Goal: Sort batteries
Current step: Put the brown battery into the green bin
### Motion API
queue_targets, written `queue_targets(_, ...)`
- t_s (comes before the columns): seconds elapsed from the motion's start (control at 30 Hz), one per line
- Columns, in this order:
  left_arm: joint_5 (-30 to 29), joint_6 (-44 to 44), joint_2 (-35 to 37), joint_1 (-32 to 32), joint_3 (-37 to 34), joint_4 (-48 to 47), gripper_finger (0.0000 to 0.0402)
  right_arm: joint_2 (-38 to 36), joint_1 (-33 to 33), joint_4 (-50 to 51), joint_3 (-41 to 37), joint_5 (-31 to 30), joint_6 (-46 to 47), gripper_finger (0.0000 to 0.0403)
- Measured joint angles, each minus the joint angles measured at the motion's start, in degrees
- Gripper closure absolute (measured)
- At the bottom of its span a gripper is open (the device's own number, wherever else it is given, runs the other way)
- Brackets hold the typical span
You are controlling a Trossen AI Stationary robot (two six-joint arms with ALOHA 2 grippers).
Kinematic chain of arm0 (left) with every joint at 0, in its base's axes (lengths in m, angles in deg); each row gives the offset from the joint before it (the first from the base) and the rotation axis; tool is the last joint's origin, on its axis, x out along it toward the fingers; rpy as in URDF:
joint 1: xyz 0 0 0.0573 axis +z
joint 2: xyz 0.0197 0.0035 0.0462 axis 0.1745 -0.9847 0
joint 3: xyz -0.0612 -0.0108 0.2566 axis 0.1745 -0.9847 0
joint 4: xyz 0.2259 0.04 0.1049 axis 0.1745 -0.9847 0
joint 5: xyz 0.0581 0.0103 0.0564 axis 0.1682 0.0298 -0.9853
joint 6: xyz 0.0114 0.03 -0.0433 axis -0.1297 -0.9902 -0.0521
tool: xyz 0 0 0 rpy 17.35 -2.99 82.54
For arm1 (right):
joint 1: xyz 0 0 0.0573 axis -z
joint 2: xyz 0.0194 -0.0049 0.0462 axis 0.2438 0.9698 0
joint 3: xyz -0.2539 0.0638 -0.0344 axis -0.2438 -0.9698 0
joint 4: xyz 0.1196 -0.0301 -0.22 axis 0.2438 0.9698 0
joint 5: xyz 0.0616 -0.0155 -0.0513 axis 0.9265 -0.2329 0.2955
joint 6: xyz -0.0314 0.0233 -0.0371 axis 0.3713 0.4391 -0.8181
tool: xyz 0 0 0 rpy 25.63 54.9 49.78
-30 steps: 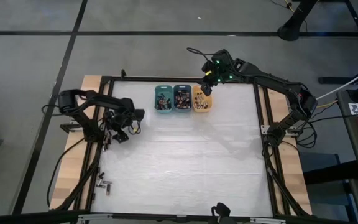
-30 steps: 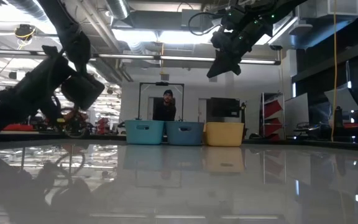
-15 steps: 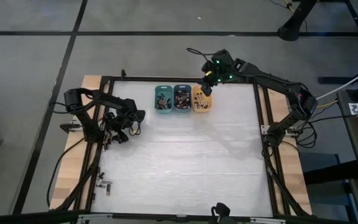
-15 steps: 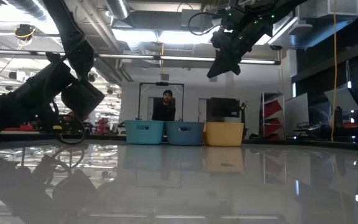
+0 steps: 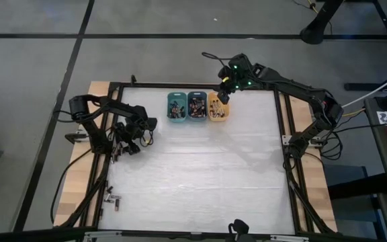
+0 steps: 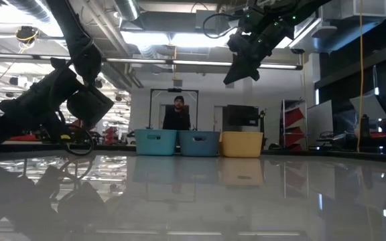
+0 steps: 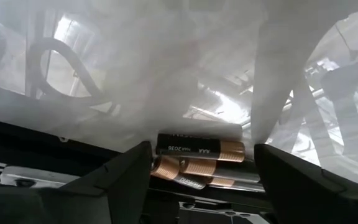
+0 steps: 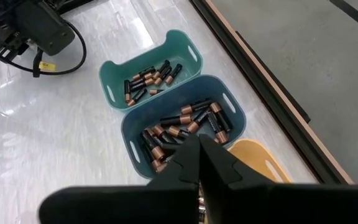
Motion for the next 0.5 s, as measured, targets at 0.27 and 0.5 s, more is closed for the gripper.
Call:
queue_targets(0.27,-0.87,0.05,0.0,-0.09,0.0,0.91,0.0128,0.0,0.0,-0.18,0.0,0.0,-0.15,0.0403)
queue_targets(0.5,-1.47,-0.31,0.0,-0.09,0.25,0.85,0.0128,0.0,0.0,-0.25,0.0,0.0,-0.15,0.0403)
